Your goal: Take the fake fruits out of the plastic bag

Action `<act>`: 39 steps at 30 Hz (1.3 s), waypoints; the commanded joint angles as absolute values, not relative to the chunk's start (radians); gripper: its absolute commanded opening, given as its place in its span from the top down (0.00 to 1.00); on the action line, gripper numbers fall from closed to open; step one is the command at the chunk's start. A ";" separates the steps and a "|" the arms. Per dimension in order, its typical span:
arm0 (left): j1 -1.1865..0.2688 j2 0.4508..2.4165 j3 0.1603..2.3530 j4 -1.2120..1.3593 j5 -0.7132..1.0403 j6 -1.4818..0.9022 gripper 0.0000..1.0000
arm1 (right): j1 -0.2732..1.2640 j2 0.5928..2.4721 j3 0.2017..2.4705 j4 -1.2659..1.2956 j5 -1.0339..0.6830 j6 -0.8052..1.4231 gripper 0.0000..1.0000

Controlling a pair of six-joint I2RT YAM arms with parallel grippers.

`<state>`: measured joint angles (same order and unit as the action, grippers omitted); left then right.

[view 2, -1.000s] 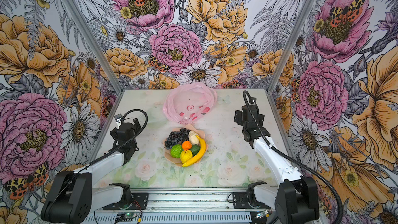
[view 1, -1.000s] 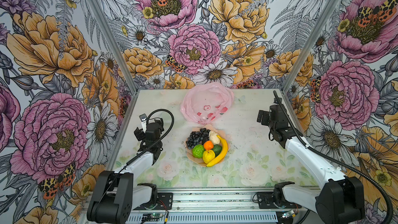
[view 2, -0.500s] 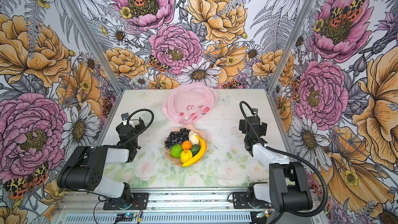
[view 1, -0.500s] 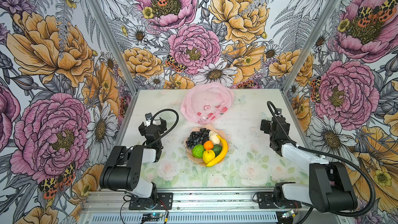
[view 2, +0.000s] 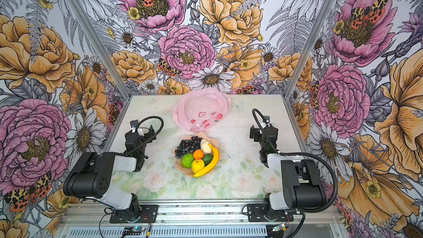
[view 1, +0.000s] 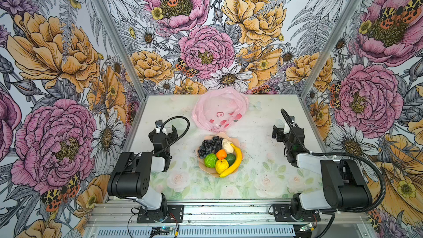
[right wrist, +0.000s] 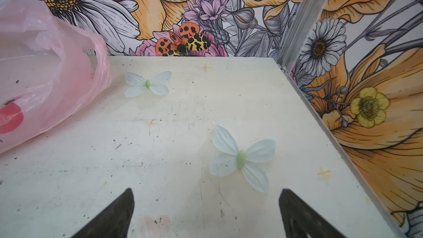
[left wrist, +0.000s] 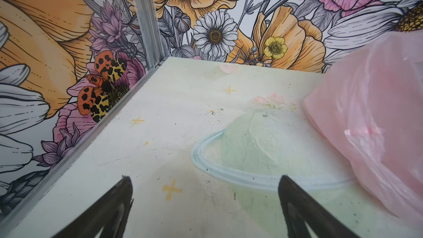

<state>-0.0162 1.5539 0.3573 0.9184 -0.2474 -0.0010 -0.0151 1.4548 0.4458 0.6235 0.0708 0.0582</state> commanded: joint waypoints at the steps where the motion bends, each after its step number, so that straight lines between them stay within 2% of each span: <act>1: -0.013 1.550 0.368 0.955 -0.220 -0.008 0.01 | -0.028 1.501 0.440 0.738 -0.016 0.049 0.01; 6: -0.012 1.549 0.368 0.955 -0.220 -0.006 0.01 | -0.034 1.530 0.409 0.820 0.039 0.079 0.01; 26: -0.016 1.549 0.368 0.954 -0.228 -0.005 0.01 | -0.006 1.531 0.394 0.851 0.132 0.078 0.00; 39: -0.017 1.549 0.369 0.954 -0.227 -0.005 0.01 | -0.012 1.531 0.397 0.844 0.120 0.081 0.01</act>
<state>-0.0162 1.5539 0.3573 0.9241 -0.2447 -0.0006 -0.0181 1.5208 0.4000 0.8062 0.1078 0.0692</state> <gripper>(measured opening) 0.986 0.995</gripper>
